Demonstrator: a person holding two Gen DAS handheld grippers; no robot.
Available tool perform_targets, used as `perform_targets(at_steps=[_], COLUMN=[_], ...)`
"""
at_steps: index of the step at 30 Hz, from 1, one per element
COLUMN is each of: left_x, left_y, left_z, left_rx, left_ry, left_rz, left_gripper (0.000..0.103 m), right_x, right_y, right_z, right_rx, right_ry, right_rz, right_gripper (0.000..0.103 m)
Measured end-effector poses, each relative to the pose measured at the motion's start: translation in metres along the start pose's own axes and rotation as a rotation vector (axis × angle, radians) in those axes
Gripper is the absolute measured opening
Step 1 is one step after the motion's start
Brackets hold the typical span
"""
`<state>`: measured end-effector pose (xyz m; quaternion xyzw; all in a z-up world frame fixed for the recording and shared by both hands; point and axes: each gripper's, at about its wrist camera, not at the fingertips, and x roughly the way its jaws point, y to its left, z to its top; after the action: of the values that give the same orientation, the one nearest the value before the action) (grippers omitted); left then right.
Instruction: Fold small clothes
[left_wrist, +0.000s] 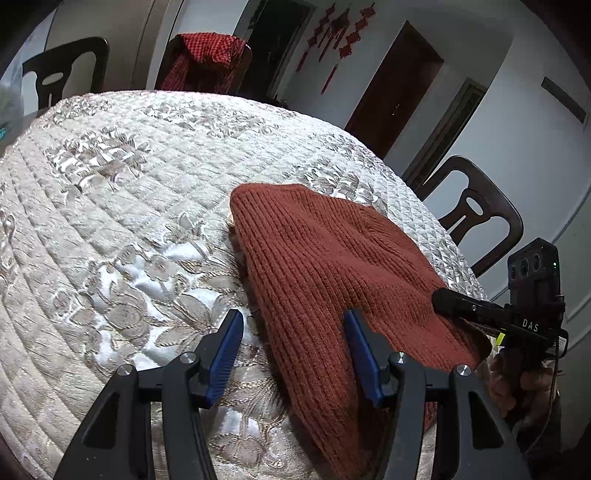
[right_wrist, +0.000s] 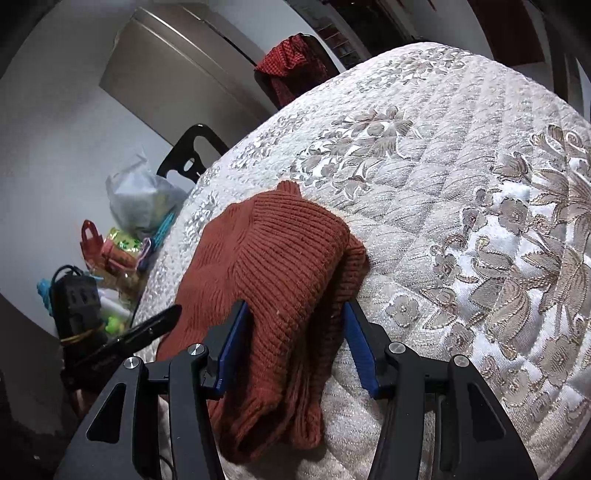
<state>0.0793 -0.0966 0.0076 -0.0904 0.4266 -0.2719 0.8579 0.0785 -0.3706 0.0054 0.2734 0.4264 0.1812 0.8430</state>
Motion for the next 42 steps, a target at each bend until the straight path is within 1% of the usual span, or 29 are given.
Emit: perform_targets(at_steps=[6, 11, 15, 16, 18, 19, 20, 21, 24, 26, 30, 33, 38, 42], left_x=[0.003, 0.007, 0.007, 0.007, 0.007, 0.008, 0.008, 0.008, 0.008, 0.008, 0.005, 0.0, -0.016, -0.029], left_y=[-0.002, -0.006, -0.009, -0.009, -0.012, -0.013, -0.015, -0.017, -0.024, -0.026, -0.029, -0.029, -0.03, -0.029], left_z=[-0.001, -0.001, -0.001, -0.001, -0.001, -0.001, -0.001, -0.001, 0.0, 0.001, 0.003, 0.005, 0.008, 0.012], left_rx=[0.001, 0.013, 0.027, 0.031, 0.037, 0.038, 0.041, 0.047, 0.079, 0.093, 0.113, 0.115, 0.137, 0.148], left_ry=[0.01, 0.017, 0.019, 0.018, 0.017, 0.018, 0.02, 0.02, 0.015, 0.013, 0.005, -0.003, -0.03, -0.062], left_rz=[-0.013, -0.011, 0.006, 0.011, 0.018, 0.019, 0.014, 0.013, 0.04, 0.05, 0.065, 0.062, 0.047, 0.054], left_gripper=[0.06, 0.06, 0.061, 0.061, 0.06, 0.059, 0.054, 0.053, 0.05, 0.047, 0.038, 0.032, 0.031, 0.031], right_x=[-0.002, 0.0, 0.0, 0.0, 0.003, 0.003, 0.002, 0.002, 0.003, 0.003, 0.001, -0.006, -0.014, -0.013], right_y=[-0.001, -0.006, -0.004, -0.004, -0.005, -0.005, -0.006, -0.008, -0.01, -0.008, -0.004, 0.002, 0.021, 0.037], right_z=[0.001, 0.007, 0.008, 0.008, 0.004, 0.0, -0.001, -0.001, 0.001, 0.002, 0.003, 0.003, 0.003, 0.003], right_rx=[0.009, 0.033, 0.022, 0.027, 0.041, 0.042, 0.041, 0.049, 0.063, 0.048, 0.039, 0.023, -0.019, -0.046], right_ry=[-0.011, -0.06, -0.038, -0.029, 0.011, 0.003, 0.004, 0.006, 0.01, 0.013, 0.009, -0.008, -0.027, -0.03], right_rz=[-0.004, -0.02, -0.012, -0.003, 0.035, 0.042, 0.044, 0.051, 0.063, 0.058, 0.053, 0.061, 0.078, 0.088], right_gripper=[0.052, 0.052, 0.052, 0.051, 0.037, 0.036, 0.035, 0.033, 0.029, 0.027, 0.023, 0.022, 0.021, 0.021])
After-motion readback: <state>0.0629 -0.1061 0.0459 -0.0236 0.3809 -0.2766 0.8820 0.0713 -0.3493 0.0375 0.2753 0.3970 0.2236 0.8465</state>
